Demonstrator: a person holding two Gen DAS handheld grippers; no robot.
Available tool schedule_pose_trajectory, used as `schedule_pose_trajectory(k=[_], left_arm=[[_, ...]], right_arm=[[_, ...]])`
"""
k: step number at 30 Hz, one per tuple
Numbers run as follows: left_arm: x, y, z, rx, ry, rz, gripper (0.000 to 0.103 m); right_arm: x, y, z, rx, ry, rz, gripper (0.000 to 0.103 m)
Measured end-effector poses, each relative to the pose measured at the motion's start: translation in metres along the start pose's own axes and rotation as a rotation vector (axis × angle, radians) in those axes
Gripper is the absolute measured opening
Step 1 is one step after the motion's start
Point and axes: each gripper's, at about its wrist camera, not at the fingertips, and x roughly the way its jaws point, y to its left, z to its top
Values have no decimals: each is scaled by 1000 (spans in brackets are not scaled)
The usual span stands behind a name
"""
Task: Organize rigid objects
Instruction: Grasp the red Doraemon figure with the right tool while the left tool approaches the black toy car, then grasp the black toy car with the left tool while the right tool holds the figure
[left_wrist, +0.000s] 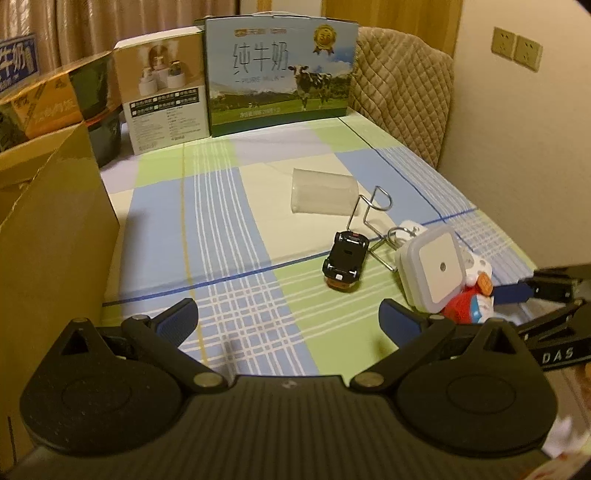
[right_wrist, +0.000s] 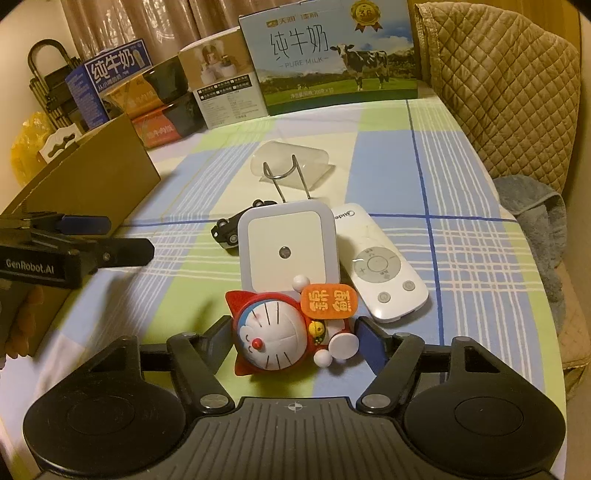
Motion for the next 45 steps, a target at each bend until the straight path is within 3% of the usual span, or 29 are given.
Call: schedule_pose_trajectory(k=[10,18,22,31,36,41,45], left_arm=[[12,-3,1,29,5,-15,102],[30,-8,9,62,-21,-42,102],[47,-14,11,88,-14,-49,90],[73,-35,17,160,-53,-93,77],[84,-38,18,162,-49,-95,62],[88,-34,20,153,-32,-105,30],[82,-30,16,129,-2,-97,28]], right_arm=[[-16,12,0,-2,2,-73,67],[-34,15,3,29,-57,-107,67],[-37,10,7,52,-72,-108,67],[-39,-1,9,84,-88,-122,67],[-39,-2,11,86,-90,-119,67],[-37,-1,11,86,-85,-117,67],[-36,2,11,81,-84,-113,67]])
